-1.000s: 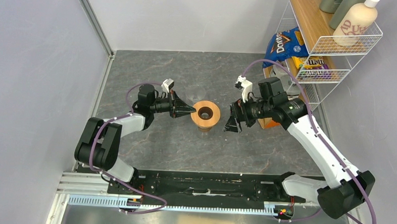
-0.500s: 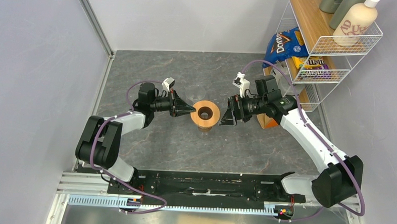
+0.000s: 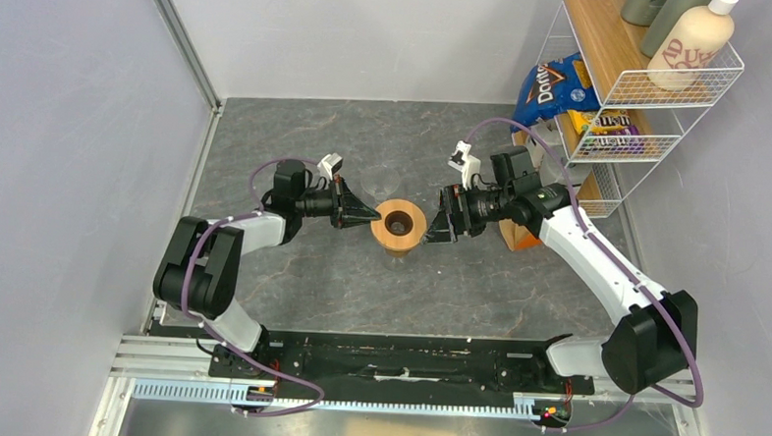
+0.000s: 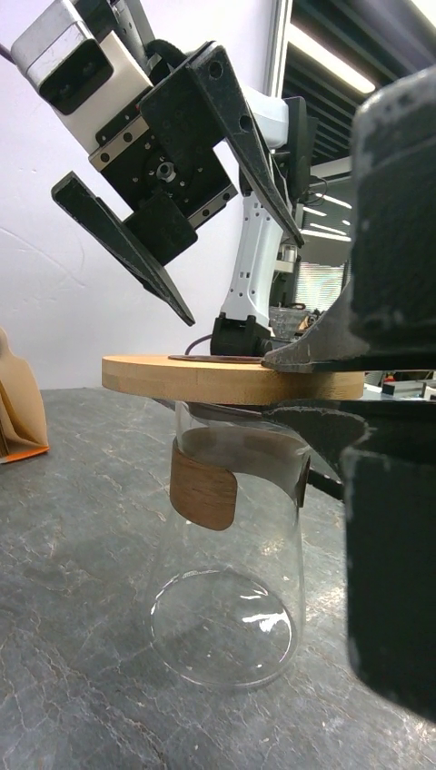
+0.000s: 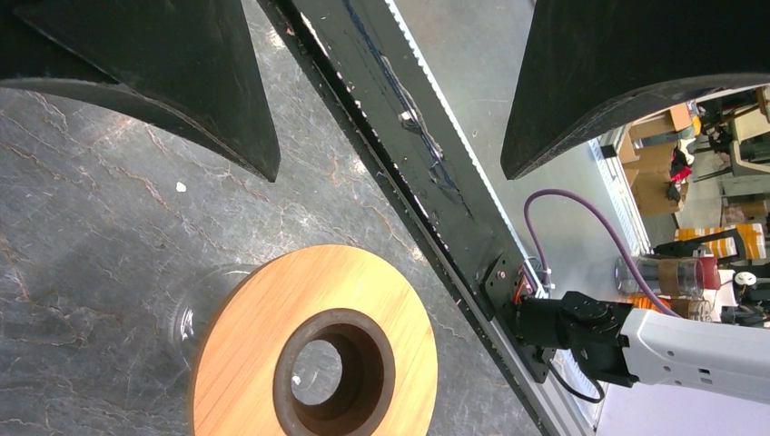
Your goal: Place the coffee filter in the dripper
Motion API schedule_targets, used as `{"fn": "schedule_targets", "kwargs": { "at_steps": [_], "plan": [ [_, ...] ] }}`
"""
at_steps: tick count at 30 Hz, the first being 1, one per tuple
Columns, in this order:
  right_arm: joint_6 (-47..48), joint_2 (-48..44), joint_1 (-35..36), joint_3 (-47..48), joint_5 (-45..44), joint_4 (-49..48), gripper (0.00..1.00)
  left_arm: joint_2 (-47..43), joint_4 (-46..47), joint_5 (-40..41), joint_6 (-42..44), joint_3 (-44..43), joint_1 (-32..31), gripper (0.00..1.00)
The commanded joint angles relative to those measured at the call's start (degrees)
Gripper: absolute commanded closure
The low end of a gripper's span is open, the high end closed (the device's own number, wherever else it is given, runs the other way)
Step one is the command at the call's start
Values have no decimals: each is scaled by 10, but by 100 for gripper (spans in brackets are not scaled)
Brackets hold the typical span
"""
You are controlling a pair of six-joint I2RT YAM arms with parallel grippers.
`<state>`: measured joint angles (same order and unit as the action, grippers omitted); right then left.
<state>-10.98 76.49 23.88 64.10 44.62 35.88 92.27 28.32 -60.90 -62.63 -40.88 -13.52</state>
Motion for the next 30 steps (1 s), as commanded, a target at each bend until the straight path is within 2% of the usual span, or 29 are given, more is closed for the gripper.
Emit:
{"fn": "schedule_targets", "kwargs": {
  "at_steps": [1,6,12,17,20,23,30],
  "plan": [
    [-5,3,-1,14,15,-17,1,6,7,-31,27,-29,9,94],
    [-7,7,-1,16,15,-16,1,3,-8,-36,38,-30,12,88],
    [-8,4,-1,14,12,-15,1,-12,-65,-29,82,-32,14,67],
    [-5,0,-1,12,10,-13,1,-30,-110,-24,116,-34,15,57],
    [-5,-2,-1,11,8,-13,1,-42,-141,-18,139,-36,15,45],
    [0,-5,-1,12,4,-10,1,-52,-189,-12,176,-42,18,33],
    [28,-36,-2,16,-27,11,1,-99,-347,10,312,-54,53,19]
  ]
}}
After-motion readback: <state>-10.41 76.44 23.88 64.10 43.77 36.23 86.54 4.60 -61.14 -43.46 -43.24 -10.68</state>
